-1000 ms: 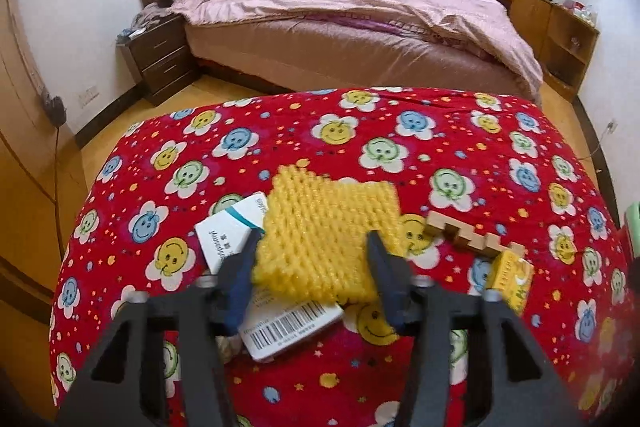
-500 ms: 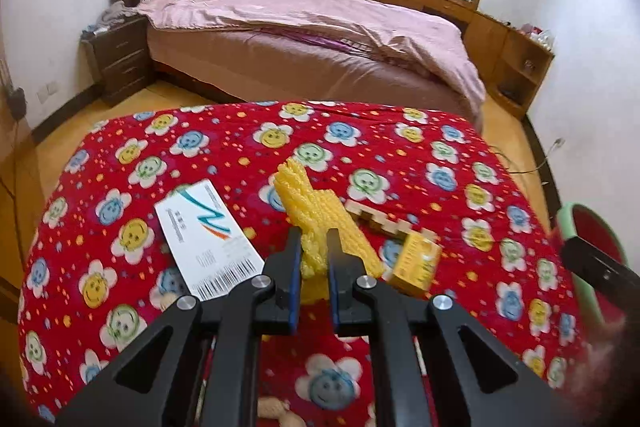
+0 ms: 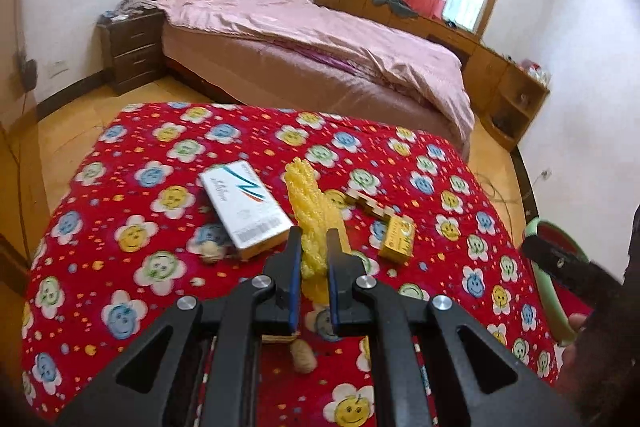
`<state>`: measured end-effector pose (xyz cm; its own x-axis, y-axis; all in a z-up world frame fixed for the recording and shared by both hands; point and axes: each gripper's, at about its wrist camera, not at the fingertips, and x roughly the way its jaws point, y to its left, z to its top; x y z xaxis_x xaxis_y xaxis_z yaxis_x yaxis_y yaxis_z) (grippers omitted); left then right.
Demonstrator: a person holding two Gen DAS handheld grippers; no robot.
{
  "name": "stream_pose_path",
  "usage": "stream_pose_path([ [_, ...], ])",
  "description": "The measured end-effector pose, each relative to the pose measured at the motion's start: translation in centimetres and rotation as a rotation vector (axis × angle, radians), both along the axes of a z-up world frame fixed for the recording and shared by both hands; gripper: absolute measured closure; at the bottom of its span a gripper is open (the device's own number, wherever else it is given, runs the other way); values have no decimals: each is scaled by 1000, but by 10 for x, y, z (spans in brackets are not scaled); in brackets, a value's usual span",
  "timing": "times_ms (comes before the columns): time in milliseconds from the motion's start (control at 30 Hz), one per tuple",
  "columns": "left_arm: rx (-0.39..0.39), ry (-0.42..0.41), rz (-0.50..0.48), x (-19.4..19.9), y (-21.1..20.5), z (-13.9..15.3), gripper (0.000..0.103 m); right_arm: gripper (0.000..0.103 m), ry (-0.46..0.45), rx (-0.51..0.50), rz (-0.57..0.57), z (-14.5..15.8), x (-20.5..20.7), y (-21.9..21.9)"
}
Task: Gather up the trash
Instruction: 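Grasp the small yellow box with the right tool while the left tool holds the mesh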
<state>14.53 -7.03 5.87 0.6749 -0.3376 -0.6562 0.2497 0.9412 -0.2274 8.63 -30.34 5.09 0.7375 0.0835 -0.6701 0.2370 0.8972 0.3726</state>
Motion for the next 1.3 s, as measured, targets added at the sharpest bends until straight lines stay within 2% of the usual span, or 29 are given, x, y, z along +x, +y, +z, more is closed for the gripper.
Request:
stream_pose_path([
  [300, -1, -66, 137, 7, 43, 2, 93, 7, 28, -37, 51, -4, 12, 32],
  [500, -47, -37, 197, 17, 71, -12, 93, 7, 67, -80, 89, -16, 34, 60],
  [800, -78, -10, 239, 25, 85, -30, 93, 7, 123, -150, 92, -38, 65, 90],
  [1067, -74, 11, 254, 30, 89, -38, 93, 24, 175, -186, 104, -57, 85, 100],
  [1300, -76, 23, 252, 31, 88, -42, 93, 40, 165, -226, 83, -59, 86, 98],
])
